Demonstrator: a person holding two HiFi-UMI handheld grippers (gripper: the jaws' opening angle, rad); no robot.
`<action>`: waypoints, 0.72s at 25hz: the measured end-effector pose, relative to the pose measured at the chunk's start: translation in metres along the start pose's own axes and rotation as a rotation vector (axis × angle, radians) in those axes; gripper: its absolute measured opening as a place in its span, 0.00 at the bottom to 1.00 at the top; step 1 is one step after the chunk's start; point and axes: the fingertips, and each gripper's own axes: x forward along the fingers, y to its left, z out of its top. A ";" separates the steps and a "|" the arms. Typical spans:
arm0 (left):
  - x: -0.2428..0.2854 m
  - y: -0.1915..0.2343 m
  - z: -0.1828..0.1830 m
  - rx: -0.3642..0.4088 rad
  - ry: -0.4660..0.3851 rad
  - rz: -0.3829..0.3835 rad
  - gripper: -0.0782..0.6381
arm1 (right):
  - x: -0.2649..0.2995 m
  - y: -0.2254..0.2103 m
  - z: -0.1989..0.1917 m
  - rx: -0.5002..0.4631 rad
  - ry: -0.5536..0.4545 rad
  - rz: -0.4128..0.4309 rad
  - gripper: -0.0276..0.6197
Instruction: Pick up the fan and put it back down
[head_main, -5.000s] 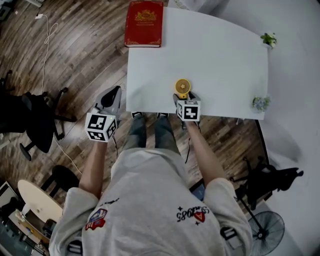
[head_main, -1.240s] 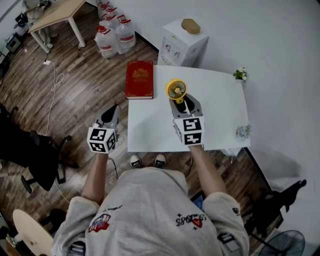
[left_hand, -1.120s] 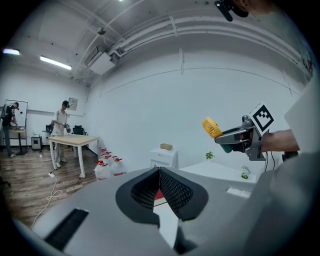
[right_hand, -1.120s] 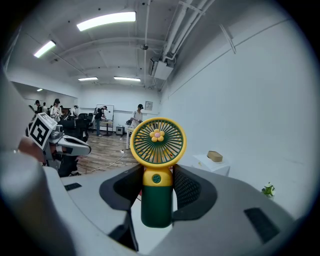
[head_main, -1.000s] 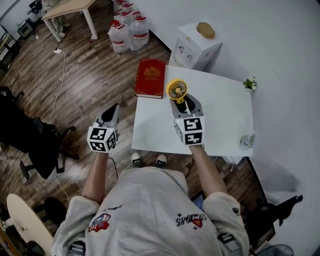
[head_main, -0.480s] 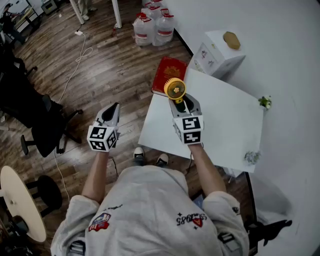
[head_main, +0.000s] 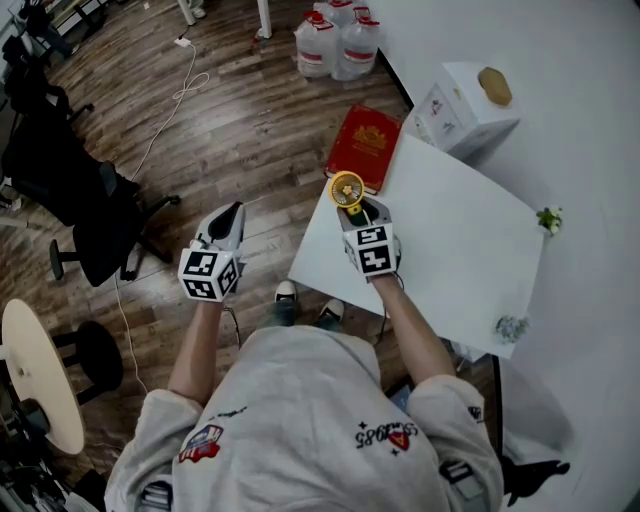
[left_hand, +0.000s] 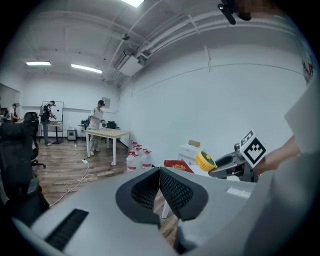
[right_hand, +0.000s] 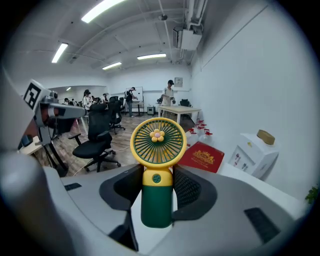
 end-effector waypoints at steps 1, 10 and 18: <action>-0.004 0.004 -0.002 -0.003 0.001 0.012 0.12 | 0.009 0.004 -0.012 0.001 0.031 0.012 0.33; -0.034 0.030 -0.019 -0.029 0.019 0.094 0.12 | 0.069 0.022 -0.083 0.029 0.192 0.063 0.33; -0.053 0.043 -0.032 -0.045 0.037 0.142 0.12 | 0.102 0.037 -0.126 0.026 0.308 0.082 0.33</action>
